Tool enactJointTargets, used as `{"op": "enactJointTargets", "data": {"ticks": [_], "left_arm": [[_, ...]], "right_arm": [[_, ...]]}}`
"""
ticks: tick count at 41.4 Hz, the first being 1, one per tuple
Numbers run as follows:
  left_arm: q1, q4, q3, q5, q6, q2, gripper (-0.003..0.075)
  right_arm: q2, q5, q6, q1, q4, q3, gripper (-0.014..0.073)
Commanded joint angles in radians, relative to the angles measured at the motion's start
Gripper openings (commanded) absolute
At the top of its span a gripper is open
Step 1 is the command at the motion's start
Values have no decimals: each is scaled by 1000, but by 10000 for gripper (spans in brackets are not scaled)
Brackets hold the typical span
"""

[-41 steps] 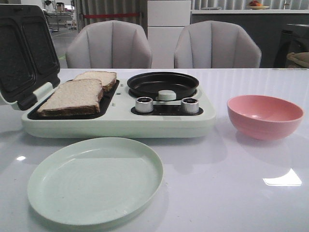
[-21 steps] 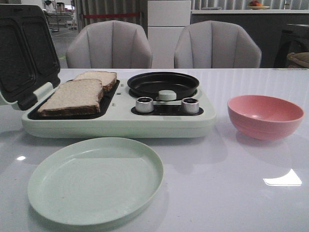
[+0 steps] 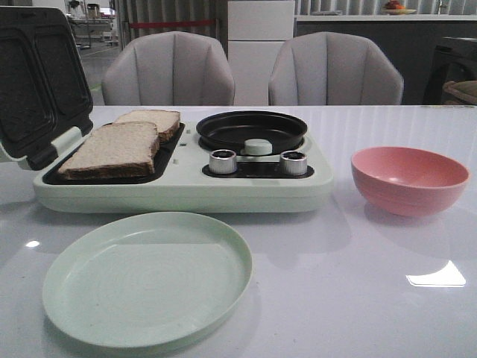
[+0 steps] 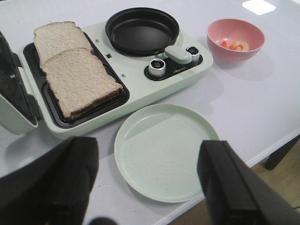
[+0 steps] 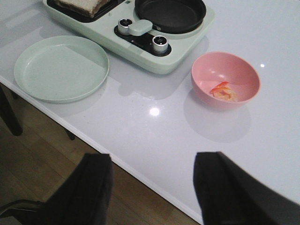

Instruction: Make breakfast with bread and shrimp

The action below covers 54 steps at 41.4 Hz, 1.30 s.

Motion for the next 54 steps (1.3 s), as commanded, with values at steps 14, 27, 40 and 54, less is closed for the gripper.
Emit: {"op": "enactJointTargets", "data": {"ticks": [14, 27, 40, 54], "left_arm": [[-7, 164, -202, 3, -1, 163, 174], [46, 180, -395, 193, 28, 355, 101], [429, -210, -544, 219, 365, 515, 101], [824, -412, -570, 70, 418, 602, 101]], "right_arm": [[12, -68, -1, -2, -12, -21, 482], [12, -68, -1, -2, -12, -21, 482], [12, -68, -1, -2, -12, -21, 482], [12, -68, -1, -2, -12, -21, 482]]}}
